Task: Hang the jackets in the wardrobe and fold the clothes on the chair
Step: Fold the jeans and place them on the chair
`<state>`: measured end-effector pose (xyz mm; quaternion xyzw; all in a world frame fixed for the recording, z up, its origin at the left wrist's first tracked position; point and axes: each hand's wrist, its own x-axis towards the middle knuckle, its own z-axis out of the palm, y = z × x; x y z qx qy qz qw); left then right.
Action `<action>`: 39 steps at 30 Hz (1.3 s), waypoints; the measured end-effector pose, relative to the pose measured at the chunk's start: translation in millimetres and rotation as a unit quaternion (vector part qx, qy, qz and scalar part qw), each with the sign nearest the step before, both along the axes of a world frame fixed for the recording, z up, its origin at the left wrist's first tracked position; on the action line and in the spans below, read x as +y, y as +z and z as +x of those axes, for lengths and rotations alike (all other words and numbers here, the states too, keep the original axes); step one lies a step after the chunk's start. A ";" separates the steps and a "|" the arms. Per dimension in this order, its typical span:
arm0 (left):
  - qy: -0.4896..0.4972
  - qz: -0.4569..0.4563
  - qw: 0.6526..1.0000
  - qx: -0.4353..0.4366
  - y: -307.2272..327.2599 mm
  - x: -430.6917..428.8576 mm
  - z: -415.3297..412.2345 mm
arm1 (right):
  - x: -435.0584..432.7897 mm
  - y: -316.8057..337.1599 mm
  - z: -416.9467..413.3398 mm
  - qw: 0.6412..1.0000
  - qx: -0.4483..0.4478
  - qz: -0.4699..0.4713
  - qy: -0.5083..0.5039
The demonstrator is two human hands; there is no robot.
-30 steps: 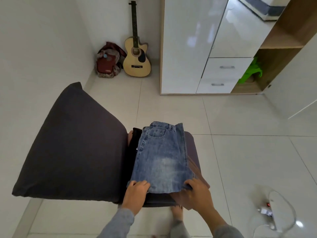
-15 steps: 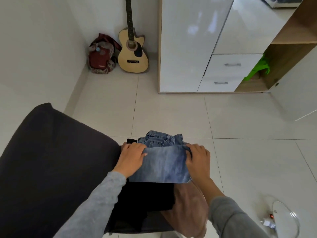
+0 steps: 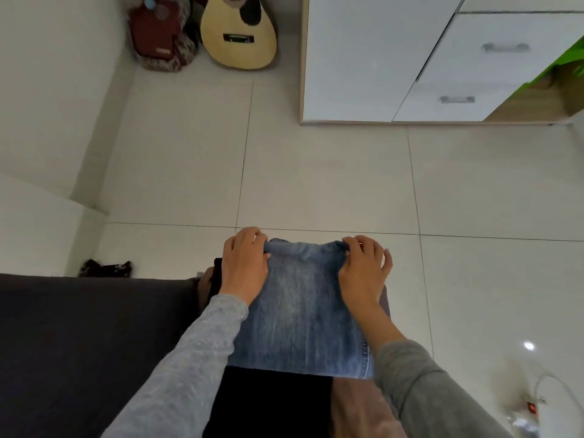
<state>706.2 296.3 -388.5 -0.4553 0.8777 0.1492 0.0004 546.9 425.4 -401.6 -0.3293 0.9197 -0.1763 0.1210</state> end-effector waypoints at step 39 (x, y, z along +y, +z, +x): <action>-0.021 0.037 0.997 -0.065 -61.9 138.7 70.8 | 102.1 -55.1 90.5 0.991 -0.015 0.088 0.099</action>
